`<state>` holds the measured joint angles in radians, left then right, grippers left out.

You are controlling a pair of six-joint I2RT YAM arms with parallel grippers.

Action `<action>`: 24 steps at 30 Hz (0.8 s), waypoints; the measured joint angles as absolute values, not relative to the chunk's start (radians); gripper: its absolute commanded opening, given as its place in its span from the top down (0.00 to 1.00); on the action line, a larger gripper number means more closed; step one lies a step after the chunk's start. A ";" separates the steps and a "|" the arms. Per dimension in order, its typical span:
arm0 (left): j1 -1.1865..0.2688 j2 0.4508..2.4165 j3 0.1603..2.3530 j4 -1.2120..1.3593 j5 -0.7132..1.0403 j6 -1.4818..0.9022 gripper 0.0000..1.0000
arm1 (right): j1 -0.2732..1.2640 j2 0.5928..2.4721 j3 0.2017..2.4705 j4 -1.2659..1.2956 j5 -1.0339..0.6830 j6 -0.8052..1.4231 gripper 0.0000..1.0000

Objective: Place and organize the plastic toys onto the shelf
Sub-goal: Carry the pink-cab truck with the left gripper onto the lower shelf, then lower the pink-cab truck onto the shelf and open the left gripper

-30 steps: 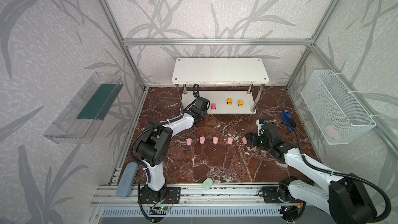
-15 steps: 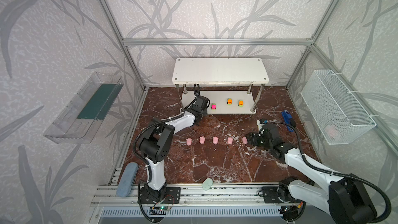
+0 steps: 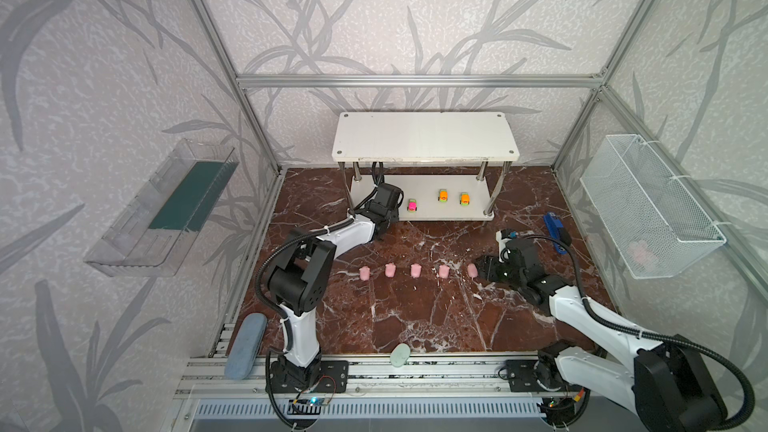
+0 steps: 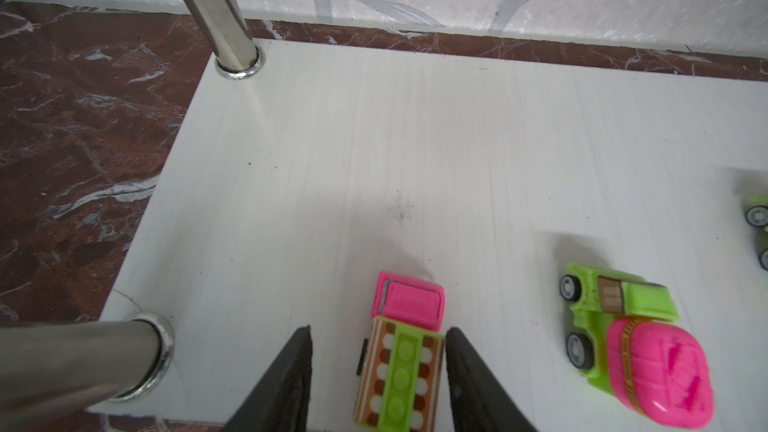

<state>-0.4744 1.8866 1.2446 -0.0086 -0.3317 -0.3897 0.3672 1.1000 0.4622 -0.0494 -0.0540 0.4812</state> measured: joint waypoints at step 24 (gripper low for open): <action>-0.462 1.954 1.287 -0.008 -0.337 -0.379 0.64 | 0.367 1.100 0.462 -0.049 -0.054 0.481 0.29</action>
